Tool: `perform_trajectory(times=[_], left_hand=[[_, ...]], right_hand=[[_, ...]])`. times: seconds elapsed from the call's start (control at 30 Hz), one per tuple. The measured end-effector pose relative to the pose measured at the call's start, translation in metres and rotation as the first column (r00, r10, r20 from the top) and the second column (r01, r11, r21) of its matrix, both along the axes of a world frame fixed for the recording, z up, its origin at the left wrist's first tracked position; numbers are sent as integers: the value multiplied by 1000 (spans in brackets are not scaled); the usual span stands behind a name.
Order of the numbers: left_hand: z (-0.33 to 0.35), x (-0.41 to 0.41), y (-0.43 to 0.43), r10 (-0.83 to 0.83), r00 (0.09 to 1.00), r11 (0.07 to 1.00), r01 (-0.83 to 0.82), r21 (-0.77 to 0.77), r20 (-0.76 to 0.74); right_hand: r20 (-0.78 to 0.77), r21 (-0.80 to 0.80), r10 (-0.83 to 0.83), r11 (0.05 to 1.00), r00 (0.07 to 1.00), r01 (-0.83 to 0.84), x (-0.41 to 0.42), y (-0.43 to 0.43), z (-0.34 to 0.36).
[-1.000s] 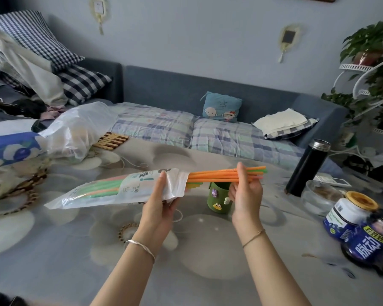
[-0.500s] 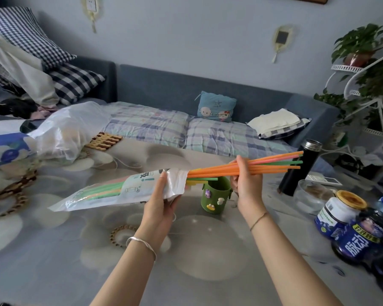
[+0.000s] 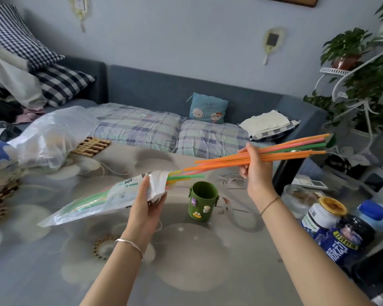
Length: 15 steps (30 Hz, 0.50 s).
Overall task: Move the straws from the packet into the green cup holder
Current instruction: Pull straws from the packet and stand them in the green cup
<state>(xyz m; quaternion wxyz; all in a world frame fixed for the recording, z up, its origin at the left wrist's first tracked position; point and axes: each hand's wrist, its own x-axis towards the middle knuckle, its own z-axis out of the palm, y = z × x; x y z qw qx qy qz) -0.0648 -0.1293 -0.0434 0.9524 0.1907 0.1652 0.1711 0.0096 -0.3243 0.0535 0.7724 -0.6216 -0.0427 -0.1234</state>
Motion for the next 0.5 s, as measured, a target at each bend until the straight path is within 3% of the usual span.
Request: perform_trajectory(times=[0.13,0.27,0.5], left_hand=[[4,5,6,-5,1000,998,7,67,-27],[-1,6,13,1,999,989,6,148,-49],[-11,19,21,-8,998,989,17,148,-61]], right_hand=[[42,-4,-66,998,997,67,14,-5,12],[32,-139,-116,983,993,119,32,-11,2],[0,-79,-93,992,996,93,42,-18,4]])
